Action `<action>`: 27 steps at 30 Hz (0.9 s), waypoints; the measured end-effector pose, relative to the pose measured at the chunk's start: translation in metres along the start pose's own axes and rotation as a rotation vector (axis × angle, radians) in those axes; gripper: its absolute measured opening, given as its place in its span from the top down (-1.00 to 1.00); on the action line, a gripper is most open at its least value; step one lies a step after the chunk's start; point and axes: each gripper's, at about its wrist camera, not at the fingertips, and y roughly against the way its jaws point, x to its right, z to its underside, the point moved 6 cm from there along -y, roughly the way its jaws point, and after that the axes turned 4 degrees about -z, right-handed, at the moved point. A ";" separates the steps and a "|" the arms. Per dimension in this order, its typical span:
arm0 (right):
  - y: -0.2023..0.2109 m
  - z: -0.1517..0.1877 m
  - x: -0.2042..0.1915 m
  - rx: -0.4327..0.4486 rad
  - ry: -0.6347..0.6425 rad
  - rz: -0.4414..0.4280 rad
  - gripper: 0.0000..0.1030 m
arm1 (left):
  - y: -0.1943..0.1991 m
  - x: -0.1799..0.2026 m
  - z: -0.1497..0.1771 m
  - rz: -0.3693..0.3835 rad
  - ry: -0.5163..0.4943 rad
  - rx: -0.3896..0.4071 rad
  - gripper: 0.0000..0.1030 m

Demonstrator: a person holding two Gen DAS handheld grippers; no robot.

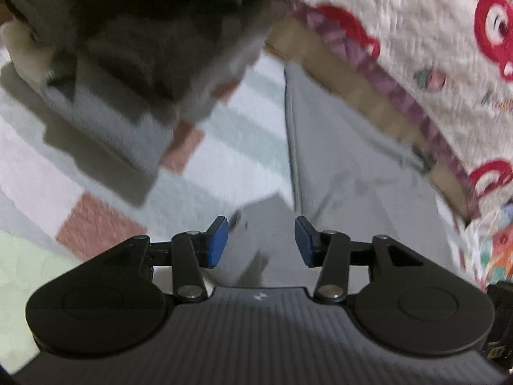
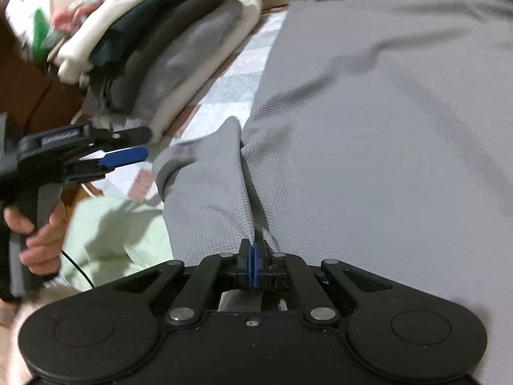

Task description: Fold clothes

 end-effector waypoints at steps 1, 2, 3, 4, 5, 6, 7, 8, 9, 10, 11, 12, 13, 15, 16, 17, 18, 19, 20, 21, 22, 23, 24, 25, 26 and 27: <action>-0.005 -0.005 -0.004 -0.001 0.036 0.020 0.96 | -0.004 0.000 0.003 -0.009 -0.007 -0.018 0.13; -0.007 -0.009 -0.005 0.004 0.053 0.034 0.96 | -0.007 0.000 0.006 -0.019 -0.015 -0.037 0.13; -0.008 -0.012 -0.005 0.008 0.069 0.048 0.96 | -0.011 0.001 0.009 -0.026 -0.021 -0.055 0.13; -0.010 -0.016 -0.005 0.013 0.085 0.061 0.96 | -0.014 0.002 0.011 -0.026 -0.028 -0.074 0.10; -0.010 -0.019 -0.001 0.020 0.079 0.059 0.96 | -0.018 0.003 0.014 -0.028 -0.039 -0.092 -0.02; -0.009 -0.022 0.002 0.027 0.073 0.056 0.96 | -0.022 0.004 0.017 -0.040 -0.053 -0.110 -0.17; -0.009 -0.024 0.003 0.041 0.054 0.029 0.96 | -0.026 0.005 0.020 -0.061 -0.071 -0.120 -0.21; -0.009 -0.026 0.004 0.054 0.034 0.002 0.96 | -0.031 0.007 0.022 -0.083 -0.089 -0.130 -0.21; -0.008 -0.028 0.004 0.068 0.015 -0.025 0.96 | -0.034 0.009 0.024 -0.102 -0.112 -0.134 -0.17; -0.004 -0.030 0.003 0.087 0.004 -0.064 0.96 | -0.035 0.013 0.023 -0.107 -0.156 -0.113 -0.13; 0.001 -0.031 0.002 0.106 -0.007 -0.104 0.96 | -0.035 0.017 0.021 -0.117 -0.202 -0.092 0.61; 0.006 -0.033 -0.001 0.120 -0.027 -0.154 0.96 | -0.035 0.020 0.020 -0.144 -0.258 -0.071 0.94; 0.008 -0.035 -0.003 0.118 -0.060 -0.195 0.96 | -0.032 0.021 0.017 -0.167 -0.292 -0.043 0.94; 0.013 -0.039 -0.010 0.102 -0.140 -0.279 0.94 | -0.007 0.015 0.005 -0.151 -0.225 0.050 0.94; 0.016 -0.042 -0.016 0.095 -0.165 -0.331 0.94 | 0.005 0.012 -0.001 -0.143 -0.192 0.096 0.94; 0.018 -0.043 -0.025 0.090 -0.150 -0.367 0.94 | 0.018 0.008 -0.007 -0.135 -0.158 0.142 0.94; 0.020 -0.042 -0.039 0.069 -0.094 -0.400 0.94 | 0.030 0.005 -0.012 -0.134 -0.128 0.185 0.93; 0.022 -0.040 -0.054 0.048 -0.035 -0.433 0.94 | 0.037 0.001 -0.013 -0.158 -0.112 0.213 0.93; 0.020 -0.036 -0.065 0.015 0.014 -0.463 0.94 | 0.044 -0.003 -0.013 -0.183 -0.096 0.241 0.92; 0.018 -0.032 -0.076 -0.020 0.062 -0.492 0.94 | 0.050 -0.007 -0.014 -0.224 -0.091 0.270 0.92; 0.014 -0.027 -0.082 -0.052 0.090 -0.507 0.94 | 0.054 -0.010 -0.014 -0.333 -0.131 0.303 0.91; 0.010 -0.023 -0.089 -0.084 0.118 -0.520 0.94 | 0.058 -0.013 -0.014 -0.409 -0.150 0.309 0.88; 0.006 -0.019 -0.092 -0.107 0.144 -0.508 0.94 | 0.061 -0.015 -0.012 -0.408 -0.122 0.278 0.69; 0.003 -0.016 -0.093 -0.114 0.168 -0.484 0.94 | 0.065 -0.017 -0.009 -0.389 -0.087 0.244 0.51; 0.001 -0.016 -0.092 -0.126 0.169 -0.472 0.94 | 0.067 -0.018 -0.004 -0.295 -0.025 0.198 0.11; 0.000 -0.015 -0.089 -0.133 0.156 -0.469 0.94 | 0.068 -0.016 0.002 -0.196 0.041 0.148 -0.18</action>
